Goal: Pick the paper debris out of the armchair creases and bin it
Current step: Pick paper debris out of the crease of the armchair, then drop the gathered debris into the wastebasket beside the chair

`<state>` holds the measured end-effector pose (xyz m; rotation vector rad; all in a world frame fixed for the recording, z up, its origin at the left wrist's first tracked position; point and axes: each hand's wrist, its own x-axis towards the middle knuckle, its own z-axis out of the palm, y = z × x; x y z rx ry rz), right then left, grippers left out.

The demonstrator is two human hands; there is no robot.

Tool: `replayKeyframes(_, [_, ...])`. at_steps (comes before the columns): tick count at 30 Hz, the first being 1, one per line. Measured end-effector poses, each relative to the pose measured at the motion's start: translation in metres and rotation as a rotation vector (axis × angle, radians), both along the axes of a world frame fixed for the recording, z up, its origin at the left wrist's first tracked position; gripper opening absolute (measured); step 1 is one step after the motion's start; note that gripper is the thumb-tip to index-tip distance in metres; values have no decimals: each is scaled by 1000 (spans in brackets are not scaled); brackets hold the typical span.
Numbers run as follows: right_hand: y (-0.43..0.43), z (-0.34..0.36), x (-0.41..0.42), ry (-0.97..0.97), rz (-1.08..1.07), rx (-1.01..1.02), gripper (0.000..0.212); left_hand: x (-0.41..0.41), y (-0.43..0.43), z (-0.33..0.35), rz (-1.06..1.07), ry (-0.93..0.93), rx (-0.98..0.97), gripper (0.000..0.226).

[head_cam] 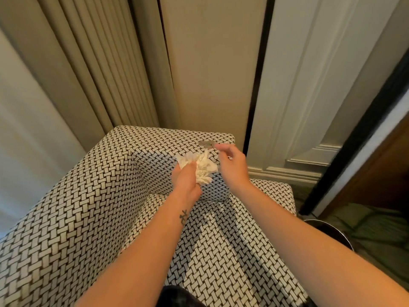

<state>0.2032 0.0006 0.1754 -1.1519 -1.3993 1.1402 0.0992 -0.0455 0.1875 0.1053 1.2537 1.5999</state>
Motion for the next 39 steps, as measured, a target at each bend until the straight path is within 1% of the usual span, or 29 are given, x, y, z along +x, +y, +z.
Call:
replayKeyframes(2, [-23,6,19,95,-24,-110,27,22,-13,-1,-53,-4,2,32])
replayKeyframes(6, [-59,10,58,199,-1,-216,29,66,-35,-3,-169,24,54,34])
replayKeyframes(9, [-81,3,88,218,-32,-297,35,101,-52,-7,-223,20,78,39])
replayKeyframes(11, [-94,-4,105,218,-49,-318,38,121,-60,-10,-253,36,80,37])
replayKeyframes(17, [-119,-37,173,158,-147,-305,27,183,-71,-43,-383,56,68,29])
replayKeyframes(19, [-117,-56,192,111,-212,-298,26,200,-68,-55,-416,58,55,24])
replayKeyframes(21, [-111,-79,214,85,-285,-299,27,222,-62,-72,-450,58,38,25])
replayKeyframes(27, [-90,-137,270,136,-461,-388,32,292,-38,-133,-611,111,-5,32])
replayKeyframes(30, [-78,-162,298,175,-513,-435,34,314,-20,-163,-657,142,-40,36])
replayKeyframes(37, [-33,-225,346,136,-608,-493,36,351,34,-225,-697,189,-125,26])
replayKeyframes(39, [-22,-242,354,145,-624,-519,35,359,48,-244,-726,199,-153,27])
